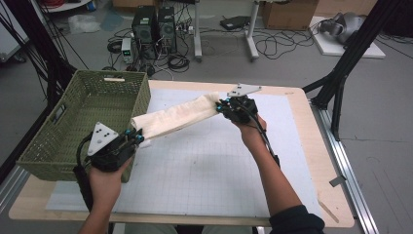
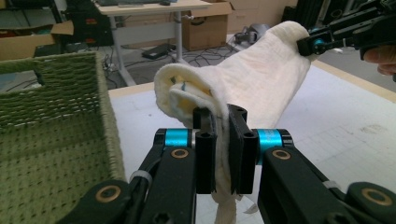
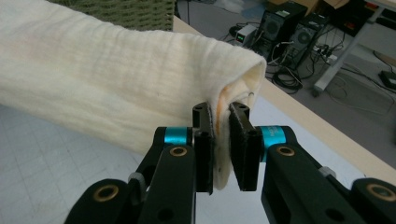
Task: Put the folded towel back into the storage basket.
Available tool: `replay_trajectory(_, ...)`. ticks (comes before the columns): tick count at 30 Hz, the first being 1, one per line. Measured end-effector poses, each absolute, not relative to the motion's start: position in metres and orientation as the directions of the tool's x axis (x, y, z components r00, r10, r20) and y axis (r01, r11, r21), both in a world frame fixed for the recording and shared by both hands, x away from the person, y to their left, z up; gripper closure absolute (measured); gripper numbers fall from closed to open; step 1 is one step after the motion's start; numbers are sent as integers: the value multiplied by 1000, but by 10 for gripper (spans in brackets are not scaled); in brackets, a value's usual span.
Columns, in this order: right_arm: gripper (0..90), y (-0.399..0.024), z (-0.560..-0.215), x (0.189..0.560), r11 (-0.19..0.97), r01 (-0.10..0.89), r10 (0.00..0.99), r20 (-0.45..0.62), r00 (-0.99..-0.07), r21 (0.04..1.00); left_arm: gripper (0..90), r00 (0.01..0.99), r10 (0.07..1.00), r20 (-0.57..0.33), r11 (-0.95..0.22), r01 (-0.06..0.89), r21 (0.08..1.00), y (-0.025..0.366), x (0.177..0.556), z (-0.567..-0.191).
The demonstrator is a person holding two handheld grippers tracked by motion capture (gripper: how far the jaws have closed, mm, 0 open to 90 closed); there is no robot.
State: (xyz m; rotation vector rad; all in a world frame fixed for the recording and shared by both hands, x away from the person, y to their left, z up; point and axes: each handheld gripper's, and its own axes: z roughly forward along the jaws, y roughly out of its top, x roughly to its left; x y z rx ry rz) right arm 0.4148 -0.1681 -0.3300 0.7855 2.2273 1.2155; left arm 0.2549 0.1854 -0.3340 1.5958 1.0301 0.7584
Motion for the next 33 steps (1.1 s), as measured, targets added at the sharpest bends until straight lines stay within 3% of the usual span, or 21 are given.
replay_trajectory(33, 812, -42, -304, 453, 506, 135, 545, -194, -816, 852, 822, 271, 962, -39, -20, 211, 977, 267, 223, -322)
